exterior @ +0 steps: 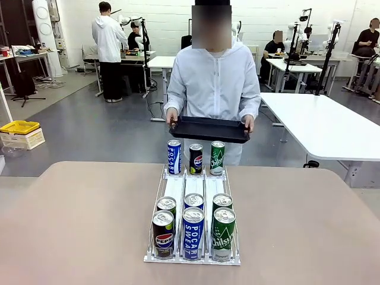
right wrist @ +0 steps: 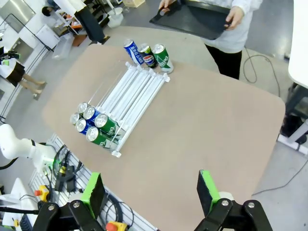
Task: Retrieve and hand over the desired beverage to the person.
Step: Pick up a can of the same type that the person held from the Automatic Can Dispenser.
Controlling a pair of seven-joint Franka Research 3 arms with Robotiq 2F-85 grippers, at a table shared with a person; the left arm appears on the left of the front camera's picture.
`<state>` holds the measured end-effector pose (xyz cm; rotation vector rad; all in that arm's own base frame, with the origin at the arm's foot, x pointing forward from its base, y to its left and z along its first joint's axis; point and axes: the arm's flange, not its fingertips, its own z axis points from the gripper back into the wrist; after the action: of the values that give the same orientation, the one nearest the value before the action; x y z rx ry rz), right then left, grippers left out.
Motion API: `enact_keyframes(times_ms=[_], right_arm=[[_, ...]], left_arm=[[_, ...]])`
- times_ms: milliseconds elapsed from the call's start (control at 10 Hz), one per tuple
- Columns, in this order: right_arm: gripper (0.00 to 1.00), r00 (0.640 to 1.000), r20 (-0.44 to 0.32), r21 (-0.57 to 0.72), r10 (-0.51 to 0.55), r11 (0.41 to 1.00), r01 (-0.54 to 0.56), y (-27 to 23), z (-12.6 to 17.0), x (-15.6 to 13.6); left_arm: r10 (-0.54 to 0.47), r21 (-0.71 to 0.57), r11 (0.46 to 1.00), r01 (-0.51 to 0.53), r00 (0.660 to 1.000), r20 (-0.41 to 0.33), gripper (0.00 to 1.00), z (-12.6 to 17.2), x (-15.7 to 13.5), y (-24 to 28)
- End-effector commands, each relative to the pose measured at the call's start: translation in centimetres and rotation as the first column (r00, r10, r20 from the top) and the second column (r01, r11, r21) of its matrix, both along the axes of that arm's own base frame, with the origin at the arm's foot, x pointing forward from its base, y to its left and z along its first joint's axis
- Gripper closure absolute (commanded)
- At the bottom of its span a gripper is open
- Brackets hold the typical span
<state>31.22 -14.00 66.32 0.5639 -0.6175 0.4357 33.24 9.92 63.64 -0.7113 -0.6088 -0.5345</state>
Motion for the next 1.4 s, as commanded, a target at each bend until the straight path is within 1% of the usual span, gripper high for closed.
enact_keyframes(times_ms=[0, 1300], right_arm=[[0.0, 1.0, 0.008, 0.013, 0.003, 1.0, -0.003, -0.01, 0.02, 0.22], [0.0, 1.0, 0.008, 0.013, 0.003, 1.0, -0.003, -0.01, 0.02, 0.22]], left_arm=[[-0.011, -0.013, 1.0, 0.011, 1.0, 0.016, 0.0, 0.15, 0.11, 0.13], [-0.011, -0.013, 1.0, 0.011, 1.0, 0.016, 0.0, 0.15, 0.11, 0.13]])
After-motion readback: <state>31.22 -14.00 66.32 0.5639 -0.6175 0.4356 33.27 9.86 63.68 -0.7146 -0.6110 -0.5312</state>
